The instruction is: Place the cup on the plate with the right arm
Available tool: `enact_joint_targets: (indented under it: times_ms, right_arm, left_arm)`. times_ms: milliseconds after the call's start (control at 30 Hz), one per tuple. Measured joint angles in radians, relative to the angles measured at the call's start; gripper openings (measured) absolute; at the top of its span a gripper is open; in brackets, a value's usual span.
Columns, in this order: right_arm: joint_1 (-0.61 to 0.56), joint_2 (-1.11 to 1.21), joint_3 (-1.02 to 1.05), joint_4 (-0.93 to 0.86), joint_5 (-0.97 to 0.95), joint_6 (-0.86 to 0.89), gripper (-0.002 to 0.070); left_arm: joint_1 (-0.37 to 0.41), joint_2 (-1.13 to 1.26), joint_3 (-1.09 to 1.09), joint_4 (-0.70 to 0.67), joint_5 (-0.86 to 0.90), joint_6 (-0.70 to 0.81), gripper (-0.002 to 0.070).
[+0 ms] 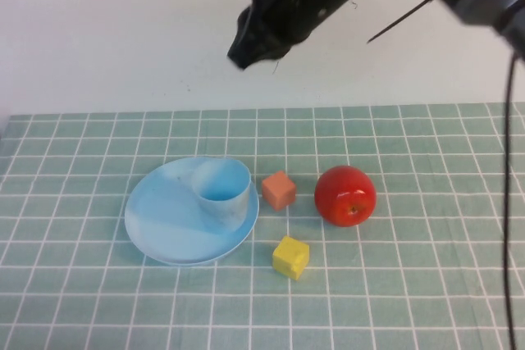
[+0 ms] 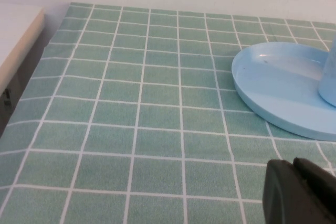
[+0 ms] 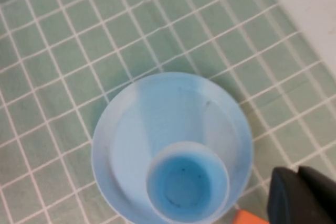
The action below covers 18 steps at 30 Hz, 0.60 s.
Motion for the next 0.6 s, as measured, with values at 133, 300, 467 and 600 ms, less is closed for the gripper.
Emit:
enact_joint_targets:
  times_ms: [133,300,467,600]
  right_arm:
    - [0.000,-0.135,0.068,-0.082,0.000,0.032,0.0004]
    - [0.000,-0.336,0.255,-0.227,0.000,0.066,0.0000]
    - [0.000,-0.553,0.558,-0.316,0.000,0.097,-0.0001]
    - [0.000,-0.723,0.794,-0.322,0.000,0.125,-0.0002]
  left_arm:
    - [0.000,0.000,0.000,0.000,0.000,0.000,-0.0003]
    - [0.000,0.000,0.000,0.000,0.000,0.000,-0.0003]
    - [0.000,0.000,0.000,0.000,0.000,0.000,-0.0003]
    - [0.000,0.000,0.000,0.000,0.000,0.000,-0.0003]
